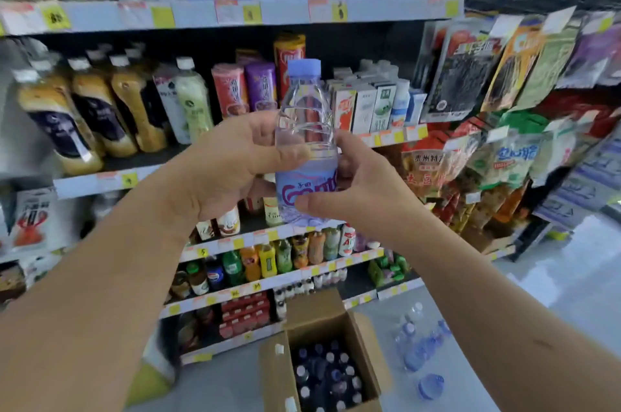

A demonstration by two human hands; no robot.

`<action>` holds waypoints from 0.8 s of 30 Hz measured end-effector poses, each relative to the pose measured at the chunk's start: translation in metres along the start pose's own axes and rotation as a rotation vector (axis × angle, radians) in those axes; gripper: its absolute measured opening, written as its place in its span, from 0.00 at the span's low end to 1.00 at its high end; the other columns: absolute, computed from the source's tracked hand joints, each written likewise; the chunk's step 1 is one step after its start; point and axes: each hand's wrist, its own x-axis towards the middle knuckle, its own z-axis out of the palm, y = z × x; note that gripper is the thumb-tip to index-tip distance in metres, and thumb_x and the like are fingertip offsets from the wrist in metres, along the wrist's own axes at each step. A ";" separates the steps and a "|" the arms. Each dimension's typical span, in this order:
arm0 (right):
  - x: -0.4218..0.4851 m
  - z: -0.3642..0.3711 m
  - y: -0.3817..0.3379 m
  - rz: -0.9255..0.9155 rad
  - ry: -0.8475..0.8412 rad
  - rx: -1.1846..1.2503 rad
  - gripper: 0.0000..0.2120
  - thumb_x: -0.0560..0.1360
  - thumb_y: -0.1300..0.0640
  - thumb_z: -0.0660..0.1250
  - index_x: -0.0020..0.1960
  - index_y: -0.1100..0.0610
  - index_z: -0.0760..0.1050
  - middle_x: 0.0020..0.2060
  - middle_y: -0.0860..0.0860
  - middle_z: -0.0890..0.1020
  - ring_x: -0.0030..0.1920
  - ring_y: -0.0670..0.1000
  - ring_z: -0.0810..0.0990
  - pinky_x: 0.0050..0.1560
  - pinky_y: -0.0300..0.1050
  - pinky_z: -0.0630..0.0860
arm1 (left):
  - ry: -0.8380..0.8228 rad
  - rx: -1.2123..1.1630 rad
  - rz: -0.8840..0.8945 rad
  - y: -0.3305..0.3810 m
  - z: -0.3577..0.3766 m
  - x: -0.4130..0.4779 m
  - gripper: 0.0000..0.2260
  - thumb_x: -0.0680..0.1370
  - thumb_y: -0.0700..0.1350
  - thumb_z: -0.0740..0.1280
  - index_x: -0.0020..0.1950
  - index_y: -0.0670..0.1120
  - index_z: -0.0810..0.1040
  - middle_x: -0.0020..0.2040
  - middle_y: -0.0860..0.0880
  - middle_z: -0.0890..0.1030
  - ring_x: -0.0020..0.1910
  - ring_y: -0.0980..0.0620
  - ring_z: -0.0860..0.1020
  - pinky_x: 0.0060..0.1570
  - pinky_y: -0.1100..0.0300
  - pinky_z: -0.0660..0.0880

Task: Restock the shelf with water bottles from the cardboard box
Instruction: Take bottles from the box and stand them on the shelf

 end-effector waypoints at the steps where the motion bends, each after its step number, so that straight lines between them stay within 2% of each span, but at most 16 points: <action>1: 0.001 0.000 -0.011 -0.024 0.020 -0.007 0.34 0.69 0.57 0.79 0.65 0.38 0.65 0.54 0.43 0.83 0.48 0.40 0.84 0.48 0.38 0.81 | 0.023 -0.007 0.026 0.009 -0.005 -0.003 0.21 0.73 0.44 0.71 0.65 0.44 0.76 0.60 0.41 0.82 0.56 0.42 0.82 0.51 0.44 0.81; 2: 0.003 0.000 -0.020 -0.041 0.039 -0.015 0.38 0.68 0.57 0.79 0.70 0.41 0.64 0.56 0.44 0.82 0.49 0.39 0.84 0.49 0.39 0.82 | 0.053 -0.006 0.048 0.016 -0.010 -0.006 0.20 0.74 0.44 0.70 0.66 0.46 0.76 0.60 0.42 0.82 0.57 0.43 0.82 0.52 0.43 0.80; 3: 0.005 -0.001 -0.029 -0.057 0.052 -0.012 0.37 0.68 0.57 0.79 0.71 0.42 0.65 0.56 0.45 0.82 0.49 0.40 0.84 0.49 0.39 0.82 | 0.088 -0.001 0.059 0.022 -0.015 -0.008 0.21 0.74 0.45 0.70 0.67 0.48 0.76 0.61 0.44 0.81 0.59 0.43 0.81 0.54 0.41 0.79; 5: 0.010 -0.005 -0.046 -0.105 0.076 0.015 0.29 0.69 0.59 0.79 0.60 0.38 0.70 0.48 0.40 0.85 0.45 0.38 0.84 0.43 0.34 0.80 | 0.172 0.017 0.047 0.034 -0.021 -0.010 0.22 0.72 0.46 0.71 0.67 0.51 0.76 0.61 0.46 0.81 0.57 0.45 0.82 0.54 0.41 0.79; 6: 0.013 -0.007 -0.053 -0.126 0.084 0.023 0.26 0.69 0.60 0.78 0.56 0.38 0.71 0.44 0.40 0.85 0.43 0.39 0.84 0.41 0.33 0.79 | 0.208 0.026 0.037 0.040 -0.023 -0.010 0.20 0.73 0.45 0.72 0.64 0.51 0.77 0.59 0.46 0.82 0.55 0.46 0.83 0.53 0.42 0.80; 8: 0.022 -0.010 -0.064 -0.140 0.100 0.012 0.26 0.69 0.61 0.78 0.60 0.43 0.72 0.46 0.44 0.86 0.44 0.43 0.85 0.43 0.37 0.81 | 0.241 0.028 0.007 0.050 -0.024 -0.009 0.14 0.76 0.40 0.70 0.60 0.51 0.79 0.55 0.45 0.84 0.51 0.47 0.84 0.53 0.42 0.80; 11: 0.041 -0.013 -0.078 -0.154 0.120 -0.031 0.32 0.68 0.58 0.79 0.67 0.46 0.70 0.51 0.46 0.85 0.48 0.44 0.85 0.50 0.44 0.83 | 0.229 0.014 0.015 0.066 -0.024 -0.002 0.12 0.78 0.38 0.67 0.60 0.47 0.81 0.52 0.45 0.85 0.49 0.46 0.84 0.55 0.41 0.79; 16: 0.081 -0.028 -0.081 -0.180 0.120 -0.081 0.26 0.70 0.53 0.76 0.64 0.43 0.72 0.50 0.44 0.84 0.47 0.43 0.84 0.51 0.48 0.82 | 0.273 0.062 0.026 0.080 -0.033 0.030 0.11 0.79 0.37 0.67 0.57 0.49 0.83 0.51 0.44 0.85 0.50 0.42 0.82 0.54 0.41 0.79; 18: 0.099 -0.037 -0.077 -0.195 0.123 -0.067 0.24 0.69 0.53 0.76 0.61 0.40 0.72 0.50 0.44 0.84 0.48 0.45 0.84 0.52 0.51 0.82 | 0.278 0.083 0.030 0.085 -0.036 0.048 0.11 0.79 0.37 0.66 0.57 0.49 0.82 0.51 0.45 0.86 0.47 0.46 0.83 0.52 0.44 0.81; 20: 0.119 -0.049 -0.075 -0.198 0.133 -0.054 0.23 0.69 0.53 0.76 0.58 0.39 0.71 0.49 0.44 0.84 0.46 0.45 0.84 0.49 0.49 0.82 | 0.293 0.096 0.037 0.090 -0.038 0.069 0.11 0.79 0.38 0.67 0.57 0.50 0.82 0.50 0.45 0.86 0.44 0.49 0.84 0.51 0.46 0.81; 22: 0.140 -0.063 -0.077 -0.199 0.145 -0.081 0.24 0.67 0.51 0.76 0.59 0.39 0.70 0.48 0.44 0.83 0.44 0.45 0.84 0.45 0.47 0.82 | 0.320 0.106 0.042 0.098 -0.040 0.091 0.11 0.79 0.37 0.67 0.54 0.51 0.83 0.49 0.46 0.86 0.44 0.49 0.83 0.52 0.44 0.81; 24: 0.162 -0.077 -0.082 -0.209 0.153 -0.103 0.26 0.66 0.50 0.76 0.60 0.40 0.70 0.48 0.44 0.84 0.44 0.46 0.84 0.47 0.50 0.82 | 0.327 0.121 0.067 0.107 -0.041 0.114 0.11 0.79 0.37 0.66 0.52 0.52 0.83 0.48 0.48 0.86 0.43 0.52 0.83 0.52 0.46 0.81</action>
